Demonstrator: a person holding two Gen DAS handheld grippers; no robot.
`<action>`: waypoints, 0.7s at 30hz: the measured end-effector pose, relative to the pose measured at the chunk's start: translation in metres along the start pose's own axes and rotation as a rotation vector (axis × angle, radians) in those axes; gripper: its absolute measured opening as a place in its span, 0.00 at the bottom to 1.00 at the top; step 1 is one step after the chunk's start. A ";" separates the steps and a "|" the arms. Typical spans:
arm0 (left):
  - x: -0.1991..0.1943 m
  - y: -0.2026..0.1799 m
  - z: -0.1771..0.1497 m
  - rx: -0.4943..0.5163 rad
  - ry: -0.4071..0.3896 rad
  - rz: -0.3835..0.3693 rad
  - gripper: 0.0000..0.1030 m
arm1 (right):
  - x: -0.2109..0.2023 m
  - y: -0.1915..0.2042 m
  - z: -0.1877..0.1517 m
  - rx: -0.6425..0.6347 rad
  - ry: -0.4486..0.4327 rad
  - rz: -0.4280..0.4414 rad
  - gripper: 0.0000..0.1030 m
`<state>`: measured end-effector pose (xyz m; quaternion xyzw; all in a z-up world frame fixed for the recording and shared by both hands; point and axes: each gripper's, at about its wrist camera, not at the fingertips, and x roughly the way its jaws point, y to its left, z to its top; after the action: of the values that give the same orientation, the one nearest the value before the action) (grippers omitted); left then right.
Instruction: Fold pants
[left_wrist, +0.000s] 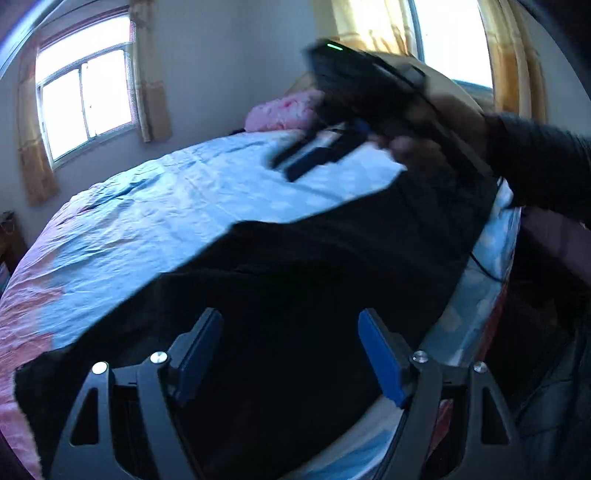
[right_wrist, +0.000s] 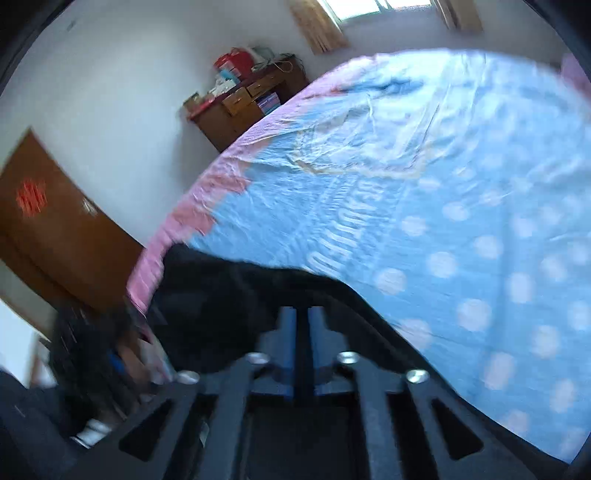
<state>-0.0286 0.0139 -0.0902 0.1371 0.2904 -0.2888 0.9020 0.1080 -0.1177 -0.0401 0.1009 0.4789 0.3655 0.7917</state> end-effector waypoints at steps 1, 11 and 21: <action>0.003 -0.002 -0.001 -0.001 0.009 -0.001 0.77 | 0.007 0.000 0.003 0.005 0.006 0.012 0.60; 0.043 0.022 -0.007 -0.183 0.122 -0.001 0.77 | 0.079 -0.011 0.017 0.119 0.184 0.182 0.60; 0.054 0.013 -0.010 -0.163 0.160 -0.001 0.85 | 0.105 -0.019 0.049 0.185 0.062 0.213 0.60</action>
<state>0.0107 0.0047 -0.1293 0.0857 0.3841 -0.2526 0.8839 0.1866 -0.0510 -0.0963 0.2124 0.5215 0.4048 0.7205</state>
